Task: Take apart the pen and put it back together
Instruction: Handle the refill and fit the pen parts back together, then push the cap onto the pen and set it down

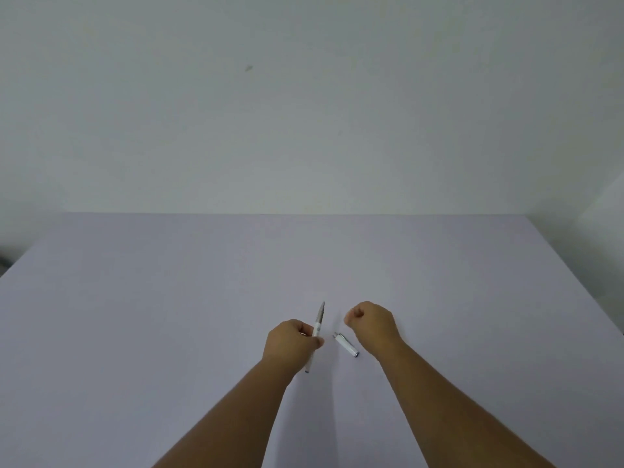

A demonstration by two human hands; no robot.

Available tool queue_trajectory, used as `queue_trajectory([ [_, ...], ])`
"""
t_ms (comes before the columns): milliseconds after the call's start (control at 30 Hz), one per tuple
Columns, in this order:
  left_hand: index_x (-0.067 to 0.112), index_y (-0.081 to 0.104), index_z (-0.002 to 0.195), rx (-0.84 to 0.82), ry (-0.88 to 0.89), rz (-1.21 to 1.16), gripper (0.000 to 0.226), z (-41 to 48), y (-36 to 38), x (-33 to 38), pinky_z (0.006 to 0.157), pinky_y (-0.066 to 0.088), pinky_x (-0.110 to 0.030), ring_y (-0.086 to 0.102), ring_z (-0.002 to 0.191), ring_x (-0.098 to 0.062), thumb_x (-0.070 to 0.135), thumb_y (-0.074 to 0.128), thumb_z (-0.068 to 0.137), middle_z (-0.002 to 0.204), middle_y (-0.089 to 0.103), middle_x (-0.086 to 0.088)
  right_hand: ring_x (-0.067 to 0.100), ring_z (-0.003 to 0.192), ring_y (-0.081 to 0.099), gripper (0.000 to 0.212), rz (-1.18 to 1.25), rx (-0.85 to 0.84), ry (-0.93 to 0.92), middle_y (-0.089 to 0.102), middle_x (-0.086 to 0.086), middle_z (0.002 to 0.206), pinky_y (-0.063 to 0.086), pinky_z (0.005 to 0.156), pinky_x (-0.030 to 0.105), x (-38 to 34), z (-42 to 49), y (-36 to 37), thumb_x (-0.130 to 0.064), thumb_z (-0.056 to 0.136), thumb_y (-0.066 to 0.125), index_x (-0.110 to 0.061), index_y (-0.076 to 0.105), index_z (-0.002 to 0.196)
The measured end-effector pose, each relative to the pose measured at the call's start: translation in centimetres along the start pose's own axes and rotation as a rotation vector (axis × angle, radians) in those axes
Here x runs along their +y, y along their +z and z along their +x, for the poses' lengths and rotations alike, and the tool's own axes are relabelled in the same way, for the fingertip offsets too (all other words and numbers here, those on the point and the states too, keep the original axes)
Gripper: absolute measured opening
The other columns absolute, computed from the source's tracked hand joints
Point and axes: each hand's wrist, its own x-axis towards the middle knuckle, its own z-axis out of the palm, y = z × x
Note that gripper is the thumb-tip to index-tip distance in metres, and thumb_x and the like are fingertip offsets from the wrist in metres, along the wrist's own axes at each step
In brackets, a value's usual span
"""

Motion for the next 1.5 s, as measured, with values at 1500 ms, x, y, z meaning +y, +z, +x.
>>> queue_trajectory([
  [1500,0.008,0.069,0.091,-0.289,-0.145,-0.234,0.012,1.2,1.4,-1.4,0.056,0.056,-0.025,0.060,0.063,-0.018,0.008,0.073,0.079,0.076,0.064,-0.007,0.014,0.065,0.065,0.015,0.461,-0.336,0.113,0.067,0.007,0.075,0.057,0.060,0.020,-0.6,1.3,1.0,-0.012,0.092,0.057,-0.008,0.064,0.080],
])
